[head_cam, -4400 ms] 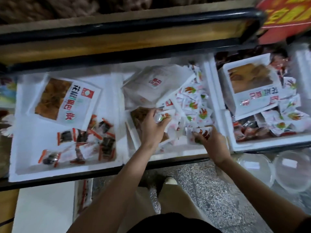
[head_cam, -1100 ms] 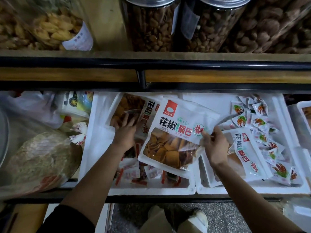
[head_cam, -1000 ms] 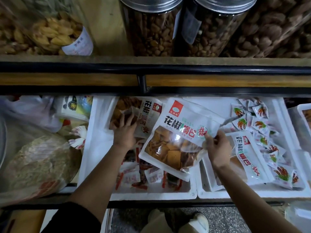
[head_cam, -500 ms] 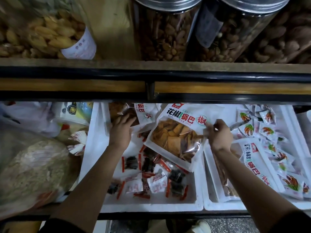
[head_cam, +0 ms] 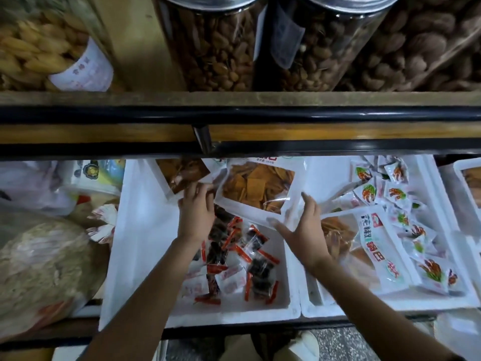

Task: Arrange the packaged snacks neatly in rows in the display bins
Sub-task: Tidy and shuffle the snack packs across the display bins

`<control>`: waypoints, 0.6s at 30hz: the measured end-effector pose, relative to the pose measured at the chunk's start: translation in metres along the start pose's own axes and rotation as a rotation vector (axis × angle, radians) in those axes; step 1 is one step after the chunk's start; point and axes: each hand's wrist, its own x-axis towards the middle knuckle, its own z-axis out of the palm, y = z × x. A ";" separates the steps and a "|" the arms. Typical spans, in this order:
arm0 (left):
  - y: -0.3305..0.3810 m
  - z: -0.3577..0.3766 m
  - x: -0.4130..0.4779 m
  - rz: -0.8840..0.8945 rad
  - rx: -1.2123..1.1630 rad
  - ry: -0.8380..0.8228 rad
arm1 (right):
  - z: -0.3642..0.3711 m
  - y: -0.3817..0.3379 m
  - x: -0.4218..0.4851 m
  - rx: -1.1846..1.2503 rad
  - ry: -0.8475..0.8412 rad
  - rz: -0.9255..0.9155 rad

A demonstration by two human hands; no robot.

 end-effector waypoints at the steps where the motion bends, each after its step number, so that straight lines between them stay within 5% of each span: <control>1: -0.001 0.002 -0.014 -0.017 0.033 0.007 | 0.005 0.007 -0.016 -0.070 0.059 -0.100; 3: -0.008 0.004 -0.042 -0.057 0.098 -0.050 | 0.015 0.020 -0.039 -0.150 0.135 -0.281; 8: -0.033 0.007 -0.102 -0.135 0.222 -0.310 | 0.056 0.036 -0.061 -0.375 -0.495 -0.229; 11: -0.040 0.002 -0.120 -0.216 0.302 -0.539 | 0.084 0.040 -0.055 -0.520 -0.699 -0.257; 18: -0.049 -0.013 -0.138 -0.139 0.504 -0.760 | 0.114 0.047 -0.055 -0.934 -0.654 -0.405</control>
